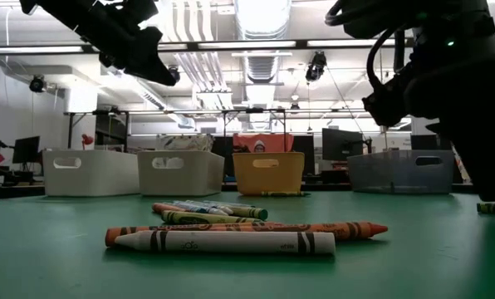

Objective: Sort crayons
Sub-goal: Put the green crayon into the gray bin

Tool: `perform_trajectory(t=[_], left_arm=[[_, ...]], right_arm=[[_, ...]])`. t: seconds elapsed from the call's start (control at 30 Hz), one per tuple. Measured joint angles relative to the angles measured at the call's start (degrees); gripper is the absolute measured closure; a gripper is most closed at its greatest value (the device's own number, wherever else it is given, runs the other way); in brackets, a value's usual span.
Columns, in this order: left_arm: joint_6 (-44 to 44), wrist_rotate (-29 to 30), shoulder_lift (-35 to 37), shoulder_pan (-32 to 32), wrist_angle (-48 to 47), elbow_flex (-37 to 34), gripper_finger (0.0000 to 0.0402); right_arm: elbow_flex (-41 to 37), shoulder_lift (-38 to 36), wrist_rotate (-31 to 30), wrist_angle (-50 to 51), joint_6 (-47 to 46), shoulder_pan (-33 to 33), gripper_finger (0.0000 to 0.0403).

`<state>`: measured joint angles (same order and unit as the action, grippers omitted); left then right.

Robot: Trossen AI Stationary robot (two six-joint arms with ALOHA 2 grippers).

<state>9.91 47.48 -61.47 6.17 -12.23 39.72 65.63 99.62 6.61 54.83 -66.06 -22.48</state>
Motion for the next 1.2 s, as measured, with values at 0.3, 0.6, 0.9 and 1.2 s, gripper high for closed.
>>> perform_trajectory(t=[0.3,0.6,0.9,1.2], left_arm=[[0.0,0.0,0.0,0.0,0.0,0.0,0.0339],[0.0,0.0,0.0,0.0,0.1,0.0,0.0339],[0.0,0.0,0.0,0.0,0.7,0.0,0.0339],[-0.6,0.0,0.0,0.0,2.9,0.0,0.0339]], right_arm=[[-2.6,0.0,-0.8,-3.7,-0.7,0.0,0.0323],[-4.1,-0.3,-0.6,-5.1,1.2,0.0,0.0335],[-4.1,-0.8,-0.5,-5.9,3.7,0.7,0.0391],[-4.3,-7.3,-8.5,-7.6,5.6,3.4,0.0394]])
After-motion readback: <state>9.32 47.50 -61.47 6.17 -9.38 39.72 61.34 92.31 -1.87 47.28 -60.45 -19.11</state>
